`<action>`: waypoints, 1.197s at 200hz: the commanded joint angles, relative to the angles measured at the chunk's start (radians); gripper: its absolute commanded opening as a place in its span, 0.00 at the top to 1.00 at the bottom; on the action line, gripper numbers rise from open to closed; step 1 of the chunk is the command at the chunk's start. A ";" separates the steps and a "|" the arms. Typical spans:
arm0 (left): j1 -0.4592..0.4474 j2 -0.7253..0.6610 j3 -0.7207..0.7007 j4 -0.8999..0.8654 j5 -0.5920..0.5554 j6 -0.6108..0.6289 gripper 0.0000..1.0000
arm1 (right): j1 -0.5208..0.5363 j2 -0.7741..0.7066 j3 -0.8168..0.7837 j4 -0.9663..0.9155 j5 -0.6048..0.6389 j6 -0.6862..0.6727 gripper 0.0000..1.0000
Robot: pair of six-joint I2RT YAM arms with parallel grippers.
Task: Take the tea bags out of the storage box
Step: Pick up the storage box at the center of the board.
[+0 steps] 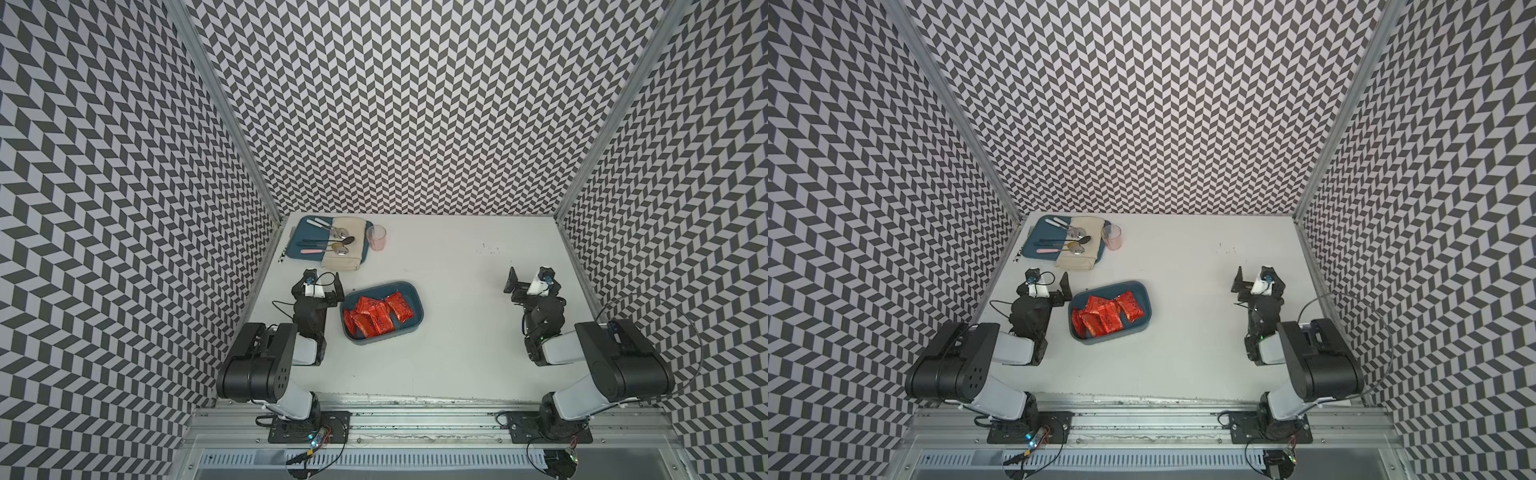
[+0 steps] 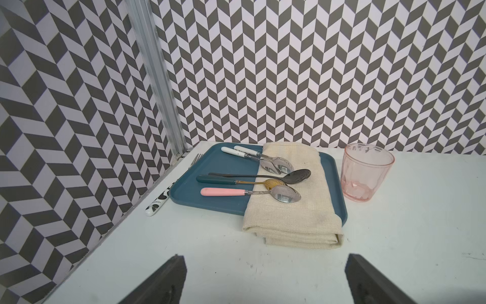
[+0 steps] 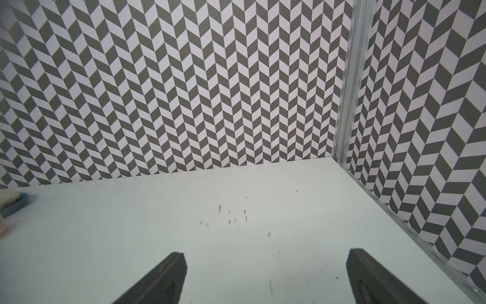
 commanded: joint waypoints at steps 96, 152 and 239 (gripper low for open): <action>0.020 -0.009 0.015 -0.009 0.049 -0.011 0.00 | -0.014 0.007 -0.008 0.051 -0.025 0.006 0.00; -0.091 -0.331 0.157 -0.516 -0.213 -0.191 0.00 | 0.017 -0.155 0.018 -0.111 0.053 -0.019 0.00; 0.016 -0.609 0.242 -1.071 0.072 -0.810 0.00 | -0.074 -0.567 0.141 -0.733 -0.240 0.687 0.00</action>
